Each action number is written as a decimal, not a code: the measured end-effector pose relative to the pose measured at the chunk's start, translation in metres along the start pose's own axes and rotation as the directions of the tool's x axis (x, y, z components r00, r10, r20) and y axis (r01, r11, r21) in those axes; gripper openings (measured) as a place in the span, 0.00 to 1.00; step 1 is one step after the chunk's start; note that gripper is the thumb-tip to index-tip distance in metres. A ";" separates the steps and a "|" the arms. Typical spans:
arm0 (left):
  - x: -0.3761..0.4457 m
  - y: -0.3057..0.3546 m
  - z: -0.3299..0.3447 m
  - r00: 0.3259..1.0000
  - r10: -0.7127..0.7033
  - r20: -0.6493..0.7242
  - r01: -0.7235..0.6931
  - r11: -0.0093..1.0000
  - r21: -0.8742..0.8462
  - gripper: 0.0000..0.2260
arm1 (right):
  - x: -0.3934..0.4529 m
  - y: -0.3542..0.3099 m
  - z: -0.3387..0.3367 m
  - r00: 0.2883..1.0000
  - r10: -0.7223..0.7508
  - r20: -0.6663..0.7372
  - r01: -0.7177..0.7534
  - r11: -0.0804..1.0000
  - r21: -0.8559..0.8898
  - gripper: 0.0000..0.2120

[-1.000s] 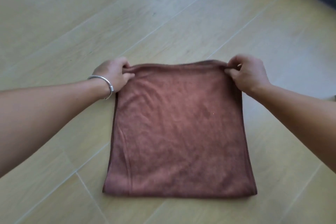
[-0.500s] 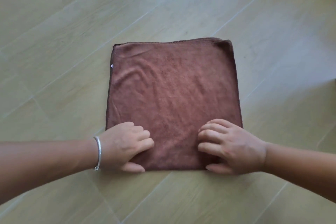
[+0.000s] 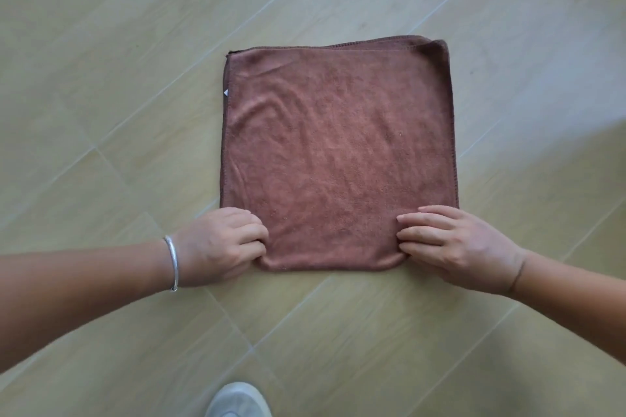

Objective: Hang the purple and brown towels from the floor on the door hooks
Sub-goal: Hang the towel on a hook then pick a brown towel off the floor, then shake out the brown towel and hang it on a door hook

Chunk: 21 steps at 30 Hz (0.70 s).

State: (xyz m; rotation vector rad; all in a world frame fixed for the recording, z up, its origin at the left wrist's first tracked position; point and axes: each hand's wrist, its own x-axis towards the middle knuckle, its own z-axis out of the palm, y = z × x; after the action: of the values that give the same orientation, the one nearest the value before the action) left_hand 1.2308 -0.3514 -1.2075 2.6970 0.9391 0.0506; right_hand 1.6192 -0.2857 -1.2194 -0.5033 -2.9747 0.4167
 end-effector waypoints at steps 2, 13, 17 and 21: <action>-0.001 0.004 -0.006 0.996 -0.088 0.011 0.088 0.995 -0.041 0.09 | 0.000 -0.017 -0.011 0.979 0.192 -0.075 -0.189 0.981 0.044 0.09; -0.002 0.031 -0.213 0.875 -0.476 -0.090 0.466 0.878 -0.107 0.07 | 0.040 -0.049 -0.234 0.932 0.361 0.010 -0.361 0.932 -0.029 0.04; -0.004 0.032 -0.322 0.893 -0.439 -0.101 0.438 0.898 -0.037 0.23 | 0.066 -0.058 -0.347 0.929 0.357 0.100 -0.350 0.933 -0.084 0.14; -0.024 0.048 -0.473 0.952 -0.290 -0.095 0.298 0.951 0.081 0.28 | 0.095 -0.091 -0.497 0.928 0.319 0.191 -0.307 0.948 -0.088 0.13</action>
State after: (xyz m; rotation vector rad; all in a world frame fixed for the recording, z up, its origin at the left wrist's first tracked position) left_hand 1.1815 -0.2814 -0.7389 2.6239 1.3923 0.0568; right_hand 1.5710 -0.2118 -0.7134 -1.0090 -3.1113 0.4344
